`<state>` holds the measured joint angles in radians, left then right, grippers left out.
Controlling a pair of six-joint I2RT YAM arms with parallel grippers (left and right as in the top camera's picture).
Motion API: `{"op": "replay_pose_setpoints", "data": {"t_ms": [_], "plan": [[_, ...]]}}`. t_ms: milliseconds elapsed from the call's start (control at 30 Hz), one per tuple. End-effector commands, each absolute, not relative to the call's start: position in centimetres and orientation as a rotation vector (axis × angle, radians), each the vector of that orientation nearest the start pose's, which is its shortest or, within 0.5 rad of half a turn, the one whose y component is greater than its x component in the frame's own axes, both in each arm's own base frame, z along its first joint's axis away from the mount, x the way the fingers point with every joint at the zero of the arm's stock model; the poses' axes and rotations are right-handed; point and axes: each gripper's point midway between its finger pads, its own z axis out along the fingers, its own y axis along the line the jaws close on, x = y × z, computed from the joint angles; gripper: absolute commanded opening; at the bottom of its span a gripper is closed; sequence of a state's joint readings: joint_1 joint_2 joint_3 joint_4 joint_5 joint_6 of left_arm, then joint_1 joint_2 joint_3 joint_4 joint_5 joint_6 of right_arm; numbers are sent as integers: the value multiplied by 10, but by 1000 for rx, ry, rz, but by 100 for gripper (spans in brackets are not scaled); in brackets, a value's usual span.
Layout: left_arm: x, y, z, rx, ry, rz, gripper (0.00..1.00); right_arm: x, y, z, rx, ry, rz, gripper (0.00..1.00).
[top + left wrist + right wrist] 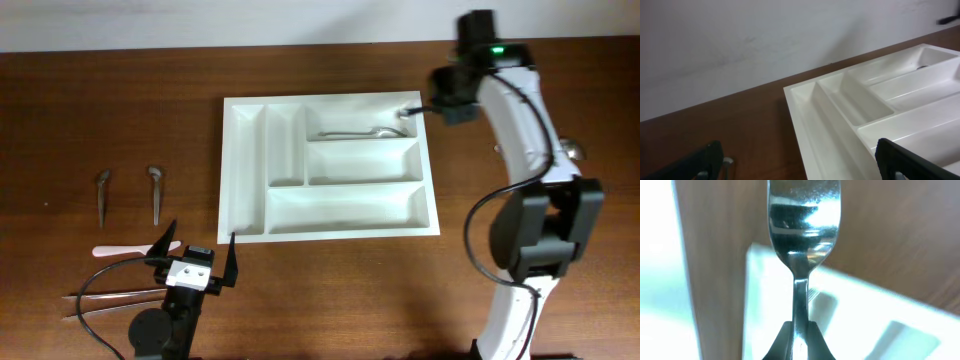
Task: Pack container
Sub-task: 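Carry the second fork into the top-right compartment and lower it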
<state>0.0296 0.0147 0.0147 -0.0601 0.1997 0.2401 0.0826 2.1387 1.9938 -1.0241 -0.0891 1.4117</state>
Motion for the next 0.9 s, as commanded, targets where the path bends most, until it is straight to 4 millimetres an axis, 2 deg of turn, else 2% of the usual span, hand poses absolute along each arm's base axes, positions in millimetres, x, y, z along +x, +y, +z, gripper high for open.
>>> {"op": "replay_pose_setpoints", "data": {"t_ms": [0, 67, 167, 300, 533, 700, 867], "plan": [[244, -28, 161, 335, 1597, 44, 99, 517, 103, 152, 1695, 2245, 618, 4], [244, -28, 161, 336, 1597, 44, 99, 523, 124, 157, 1662, 2230, 673, 4], [244, -28, 161, 336, 1597, 44, 99, 520, 145, 157, 1717, 2201, 696, 6], [244, -28, 161, 336, 1597, 44, 99, 517, 157, 154, 1713, 2202, 677, 9], [244, -28, 161, 336, 1597, 44, 99, 516, 161, 140, 1723, 2232, 656, 16], [244, -28, 161, 335, 1597, 44, 99, 517, 160, 138, 1725, 2228, 648, 32], [244, -28, 161, 336, 1597, 44, 99, 521, 144, 138, 1694, 2206, 591, 50]]}}
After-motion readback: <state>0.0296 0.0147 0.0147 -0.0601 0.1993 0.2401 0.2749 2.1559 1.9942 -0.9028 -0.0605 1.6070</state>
